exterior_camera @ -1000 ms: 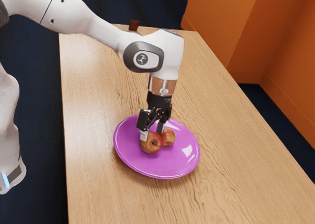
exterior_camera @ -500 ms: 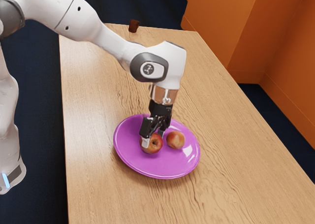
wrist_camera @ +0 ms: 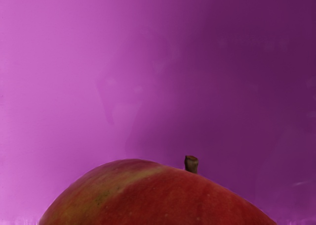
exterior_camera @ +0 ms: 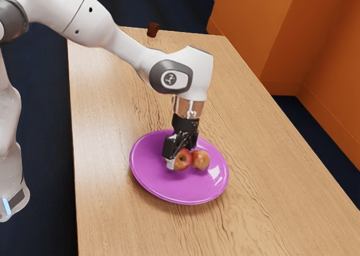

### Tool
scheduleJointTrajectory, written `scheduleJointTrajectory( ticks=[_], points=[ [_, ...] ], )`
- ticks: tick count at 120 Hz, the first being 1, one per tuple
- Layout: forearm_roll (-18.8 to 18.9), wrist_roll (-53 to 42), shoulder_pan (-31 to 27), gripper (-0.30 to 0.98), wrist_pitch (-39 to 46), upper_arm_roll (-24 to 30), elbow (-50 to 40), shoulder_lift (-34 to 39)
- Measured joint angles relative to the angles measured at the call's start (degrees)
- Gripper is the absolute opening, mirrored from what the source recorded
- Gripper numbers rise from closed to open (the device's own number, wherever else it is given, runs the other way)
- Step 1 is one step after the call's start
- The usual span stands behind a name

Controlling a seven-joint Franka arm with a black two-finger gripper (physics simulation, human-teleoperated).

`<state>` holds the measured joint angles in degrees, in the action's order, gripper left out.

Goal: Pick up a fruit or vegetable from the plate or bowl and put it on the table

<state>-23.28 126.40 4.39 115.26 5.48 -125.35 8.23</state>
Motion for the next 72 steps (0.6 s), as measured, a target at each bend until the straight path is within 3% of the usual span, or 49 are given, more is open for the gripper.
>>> scheduleJointTrajectory(
  ticks=[14, 28, 38, 52, 61, 72],
  points=[
    [2.58, -0.19, -2.42, 0.42, -0.10, -0.36, 0.33, 5.12],
    [6.64, -1.58, -11.92, 0.40, -0.86, -3.51, 3.99, 6.99],
    [8.11, -3.51, -17.68, 0.34, -1.64, -7.55, 10.35, 2.33],
    [8.82, -6.53, -22.84, 0.27, -3.03, -8.78, 19.75, -5.74],
    [9.12, -8.17, -24.21, 0.46, -3.49, -9.29, 20.83, -6.33],
    [9.44, -9.86, -24.88, 0.57, -3.92, -9.68, 20.94, -5.33]
  ],
)
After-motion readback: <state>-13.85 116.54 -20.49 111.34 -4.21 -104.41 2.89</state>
